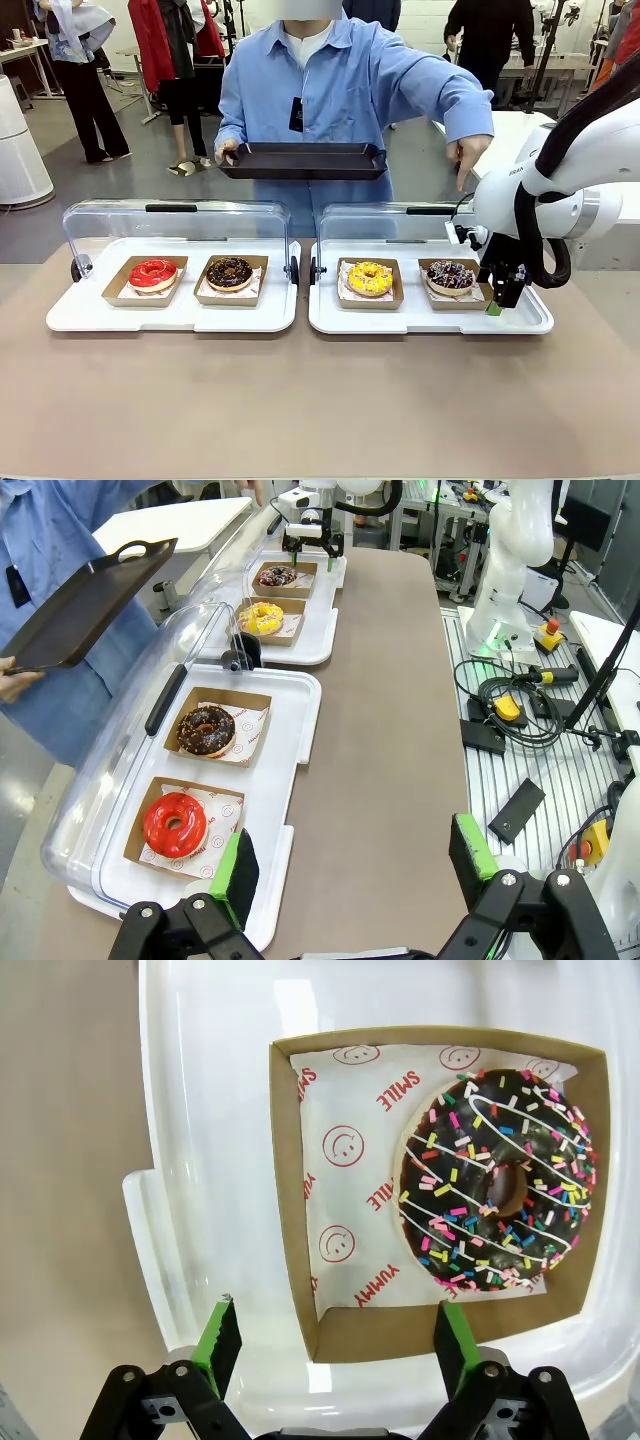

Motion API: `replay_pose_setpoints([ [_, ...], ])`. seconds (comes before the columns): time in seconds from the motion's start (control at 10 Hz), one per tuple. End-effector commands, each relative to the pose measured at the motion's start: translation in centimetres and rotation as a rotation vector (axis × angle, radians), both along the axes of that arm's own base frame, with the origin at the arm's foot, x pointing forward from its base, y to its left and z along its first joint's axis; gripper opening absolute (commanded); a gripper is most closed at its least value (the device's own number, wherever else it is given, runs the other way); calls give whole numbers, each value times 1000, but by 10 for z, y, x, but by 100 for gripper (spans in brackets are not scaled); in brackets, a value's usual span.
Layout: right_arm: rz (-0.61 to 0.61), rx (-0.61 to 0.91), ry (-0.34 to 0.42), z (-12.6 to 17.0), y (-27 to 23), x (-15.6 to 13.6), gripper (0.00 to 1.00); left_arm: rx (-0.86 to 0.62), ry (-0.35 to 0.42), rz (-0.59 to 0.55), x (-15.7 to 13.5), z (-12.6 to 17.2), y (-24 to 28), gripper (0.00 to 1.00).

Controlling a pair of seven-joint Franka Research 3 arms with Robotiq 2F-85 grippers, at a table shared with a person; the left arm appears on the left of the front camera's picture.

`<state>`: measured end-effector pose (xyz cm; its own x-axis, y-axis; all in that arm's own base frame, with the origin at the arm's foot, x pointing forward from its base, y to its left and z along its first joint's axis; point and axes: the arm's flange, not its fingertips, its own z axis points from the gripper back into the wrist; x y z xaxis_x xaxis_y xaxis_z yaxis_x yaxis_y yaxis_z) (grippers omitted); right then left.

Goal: Provide the desired donut to the person.
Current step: Pick up and lift the Paper togo box containing the Donut pointed at by the person.

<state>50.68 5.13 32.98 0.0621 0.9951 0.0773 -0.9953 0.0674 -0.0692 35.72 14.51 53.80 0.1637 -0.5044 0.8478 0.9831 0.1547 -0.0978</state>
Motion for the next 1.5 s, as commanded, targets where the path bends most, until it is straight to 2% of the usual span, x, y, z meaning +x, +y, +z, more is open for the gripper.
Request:
replay_pose_setpoints([
  [0.0, 5, 23, 19, -1, 1, 6, 100, -23, -26, -4, 0, 0, 1, 100],
  [1.0, -9, 51, 51, -13, 3, 10, 100, -23, -26, -4, 0, 0, 1, 100],
  [1.1, -3, 52, 49, -13, 4, 10, 90, -23, -26, -4, 0, 0, 1, 100],
  [1.2, 2, 51, 46, -12, 4, 10, 42, -23, -26, -4, 0, 0, 1, 100],
  [1.3, 1, 50, 47, -13, 4, 10, 31, -23, -26, -4, 0, 0, 1, 100],
  [1.4, 2, 47, 48, -13, 5, 10, 0, -23, -26, -4, 0, 0, 1, 100],
])
